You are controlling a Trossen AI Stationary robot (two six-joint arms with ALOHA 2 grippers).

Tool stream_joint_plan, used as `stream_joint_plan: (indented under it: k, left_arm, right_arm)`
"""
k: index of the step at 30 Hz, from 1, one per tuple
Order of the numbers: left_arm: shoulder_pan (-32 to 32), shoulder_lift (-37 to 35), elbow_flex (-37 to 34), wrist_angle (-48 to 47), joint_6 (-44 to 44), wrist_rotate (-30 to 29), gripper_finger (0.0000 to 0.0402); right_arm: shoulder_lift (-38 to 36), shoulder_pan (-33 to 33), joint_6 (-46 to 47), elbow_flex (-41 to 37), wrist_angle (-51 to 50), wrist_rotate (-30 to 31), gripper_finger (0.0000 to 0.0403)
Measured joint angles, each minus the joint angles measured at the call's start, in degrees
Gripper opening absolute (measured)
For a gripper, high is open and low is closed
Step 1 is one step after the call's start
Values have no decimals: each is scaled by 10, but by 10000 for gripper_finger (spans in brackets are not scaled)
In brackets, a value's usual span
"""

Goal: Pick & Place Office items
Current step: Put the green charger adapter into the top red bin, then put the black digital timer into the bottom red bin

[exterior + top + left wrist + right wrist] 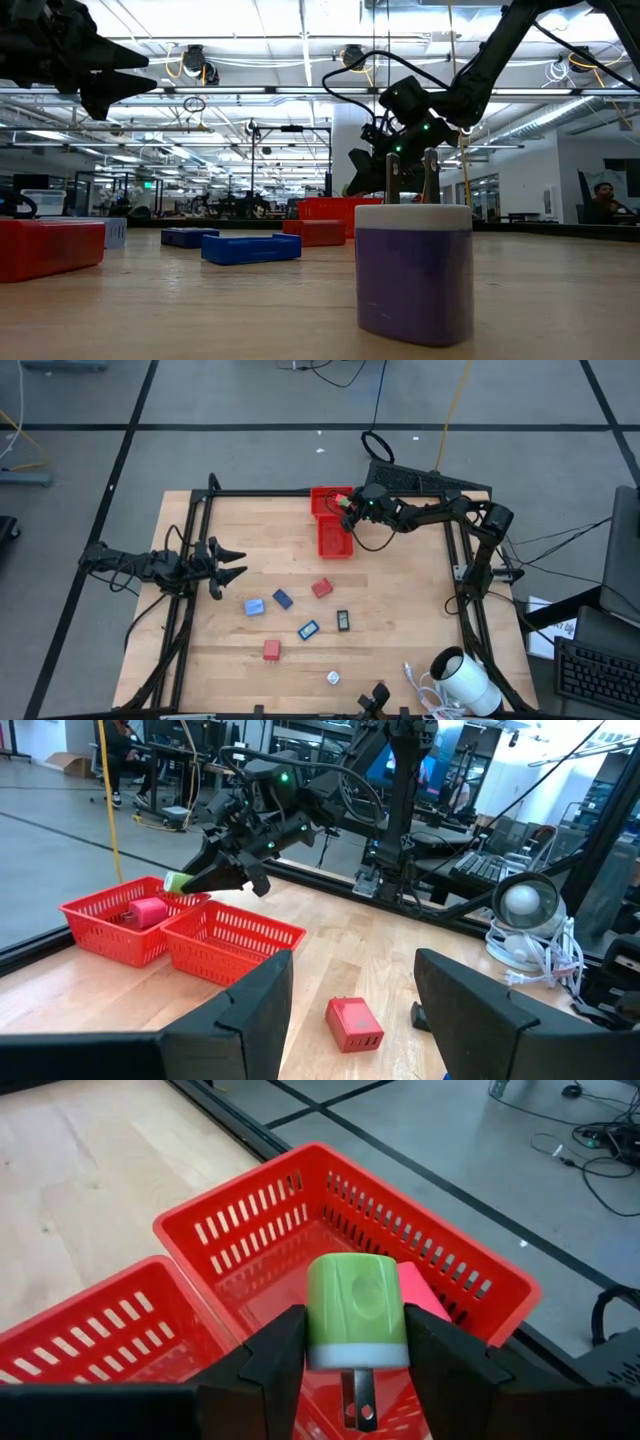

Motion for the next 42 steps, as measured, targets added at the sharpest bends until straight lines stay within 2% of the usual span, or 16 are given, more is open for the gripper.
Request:
stream_joint_plan:
  k: [17,24,34,42]
  left_arm:
    - [0,0,0,0,0,0,214]
    - [0,0,0,0,0,0,214]
    - [0,0,0,0,0,0,214]
    - [0,0,0,0,0,0,214]
  right_arm:
    - [-2,2,2,0,-2,-1,187]
    - [-42,9,-1,-1,-43,-1,188]
    - [-122,65,-1,0,-117,-3,183]
    - [-172,143,-1,-1,-152,-3,167]
